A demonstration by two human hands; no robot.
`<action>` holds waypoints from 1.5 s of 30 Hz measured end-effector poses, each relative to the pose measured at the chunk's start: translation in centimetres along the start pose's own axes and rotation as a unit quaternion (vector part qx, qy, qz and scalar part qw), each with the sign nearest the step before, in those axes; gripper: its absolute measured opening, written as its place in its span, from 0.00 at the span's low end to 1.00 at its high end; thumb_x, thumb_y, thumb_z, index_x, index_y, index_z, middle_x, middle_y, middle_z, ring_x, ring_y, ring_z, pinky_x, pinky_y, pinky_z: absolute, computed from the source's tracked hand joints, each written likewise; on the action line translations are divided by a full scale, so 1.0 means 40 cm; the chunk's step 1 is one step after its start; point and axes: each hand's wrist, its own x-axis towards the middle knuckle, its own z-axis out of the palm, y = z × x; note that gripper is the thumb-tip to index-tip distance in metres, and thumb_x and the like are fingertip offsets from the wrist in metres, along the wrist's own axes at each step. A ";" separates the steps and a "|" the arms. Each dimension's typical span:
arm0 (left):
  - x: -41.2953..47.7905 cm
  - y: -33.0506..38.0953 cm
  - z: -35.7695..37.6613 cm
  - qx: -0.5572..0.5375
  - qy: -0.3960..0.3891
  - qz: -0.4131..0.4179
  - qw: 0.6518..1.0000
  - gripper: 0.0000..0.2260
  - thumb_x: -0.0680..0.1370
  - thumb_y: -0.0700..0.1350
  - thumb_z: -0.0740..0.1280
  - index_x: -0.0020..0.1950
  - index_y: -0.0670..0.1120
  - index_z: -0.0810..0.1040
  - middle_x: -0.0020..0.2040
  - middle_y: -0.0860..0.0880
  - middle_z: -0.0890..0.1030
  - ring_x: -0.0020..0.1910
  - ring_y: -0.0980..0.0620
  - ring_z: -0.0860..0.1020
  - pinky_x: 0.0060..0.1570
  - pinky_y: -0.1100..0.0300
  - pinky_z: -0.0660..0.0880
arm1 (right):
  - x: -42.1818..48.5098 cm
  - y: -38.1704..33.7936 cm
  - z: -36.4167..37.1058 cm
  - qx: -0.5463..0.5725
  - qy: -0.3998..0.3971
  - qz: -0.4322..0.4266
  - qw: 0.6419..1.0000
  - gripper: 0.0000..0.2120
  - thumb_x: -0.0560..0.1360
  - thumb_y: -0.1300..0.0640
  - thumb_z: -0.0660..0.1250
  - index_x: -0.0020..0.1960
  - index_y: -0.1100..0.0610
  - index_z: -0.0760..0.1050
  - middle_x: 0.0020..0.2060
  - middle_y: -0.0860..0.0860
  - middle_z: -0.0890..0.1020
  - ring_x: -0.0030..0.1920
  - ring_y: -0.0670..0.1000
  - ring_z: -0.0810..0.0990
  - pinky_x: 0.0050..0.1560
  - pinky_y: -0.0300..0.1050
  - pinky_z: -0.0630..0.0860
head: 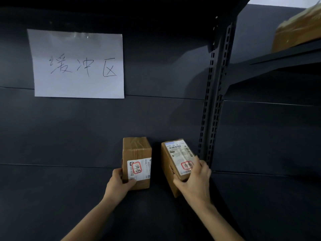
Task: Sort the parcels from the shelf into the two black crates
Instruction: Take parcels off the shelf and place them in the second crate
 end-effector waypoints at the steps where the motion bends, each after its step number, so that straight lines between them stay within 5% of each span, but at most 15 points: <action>1: 0.000 -0.001 -0.002 0.001 -0.001 -0.001 1.000 0.28 0.73 0.44 0.71 0.68 0.43 0.63 0.63 0.45 0.74 0.61 0.47 0.74 0.57 0.54 0.72 | -0.013 0.002 0.010 0.013 0.010 -0.004 1.000 0.45 0.64 0.45 0.73 0.73 0.59 0.56 0.66 0.57 0.62 0.65 0.55 0.60 0.66 0.49 0.68; 6: -0.007 -0.006 -0.006 0.006 -0.003 -0.008 1.000 0.28 0.73 0.44 0.71 0.69 0.43 0.62 0.64 0.45 0.74 0.62 0.46 0.73 0.59 0.53 0.72 | -0.046 0.009 0.029 0.059 0.056 -0.013 0.997 0.48 0.61 0.48 0.78 0.72 0.60 0.56 0.66 0.58 0.61 0.66 0.54 0.59 0.62 0.48 0.69; 12: -0.013 -0.008 -0.010 0.013 -0.007 -0.008 1.000 0.28 0.73 0.44 0.71 0.69 0.43 0.62 0.64 0.44 0.74 0.62 0.46 0.73 0.60 0.53 0.71 | -0.076 0.039 0.048 0.030 -0.063 0.069 0.995 0.58 0.64 0.42 0.75 0.75 0.61 0.39 0.71 0.57 0.52 0.71 0.55 0.53 0.69 0.46 0.61; 24: -0.010 -0.008 -0.023 0.015 -0.004 -0.008 1.000 0.28 0.73 0.43 0.70 0.69 0.43 0.63 0.64 0.46 0.73 0.61 0.48 0.73 0.55 0.58 0.71 | -0.042 -0.038 0.120 -0.034 -0.169 0.064 0.983 0.62 0.60 0.37 0.75 0.75 0.58 0.36 0.71 0.56 0.56 0.70 0.55 0.58 0.69 0.46 0.62; 31: 0.011 -0.018 -0.033 0.028 -0.004 -0.023 0.999 0.28 0.73 0.43 0.71 0.69 0.43 0.63 0.64 0.45 0.74 0.62 0.47 0.74 0.59 0.53 0.73 | -0.034 -0.028 0.137 -0.021 -0.171 0.057 0.983 0.59 0.63 0.35 0.71 0.75 0.59 0.39 0.71 0.56 0.60 0.70 0.55 0.60 0.69 0.47 0.62; 35: 0.022 -0.017 -0.031 0.021 -0.014 -0.025 0.999 0.29 0.72 0.43 0.72 0.70 0.44 0.62 0.64 0.45 0.73 0.63 0.46 0.73 0.61 0.50 0.73 | -0.003 0.001 0.137 0.072 -0.185 0.094 0.976 0.56 0.64 0.43 0.75 0.76 0.60 0.41 0.72 0.58 0.58 0.73 0.57 0.57 0.71 0.49 0.59; 39: 0.032 -0.020 -0.026 0.006 -0.035 -0.021 0.999 0.32 0.72 0.42 0.72 0.72 0.45 0.61 0.65 0.46 0.74 0.63 0.47 0.73 0.62 0.51 0.72 | 0.019 0.006 0.152 0.155 -0.198 0.099 0.963 0.51 0.60 0.49 0.78 0.74 0.54 0.53 0.68 0.53 0.68 0.68 0.52 0.67 0.67 0.53 0.68; 43: 0.038 -0.028 -0.031 -0.001 -0.047 -0.014 0.999 0.33 0.70 0.40 0.73 0.71 0.49 0.62 0.60 0.50 0.77 0.61 0.49 0.75 0.64 0.50 0.71 | 0.035 -0.004 0.180 0.199 -0.197 0.101 0.955 0.43 0.61 0.54 0.79 0.69 0.52 0.61 0.62 0.48 0.74 0.63 0.50 0.74 0.62 0.50 0.73; 45: 0.044 -0.027 -0.036 0.002 -0.050 -0.009 0.999 0.32 0.69 0.39 0.73 0.70 0.49 0.64 0.58 0.51 0.78 0.59 0.50 0.76 0.63 0.48 0.72 | 0.041 -0.012 0.191 0.226 -0.211 0.101 0.946 0.37 0.64 0.58 0.77 0.67 0.54 0.63 0.57 0.46 0.77 0.58 0.45 0.76 0.56 0.39 0.74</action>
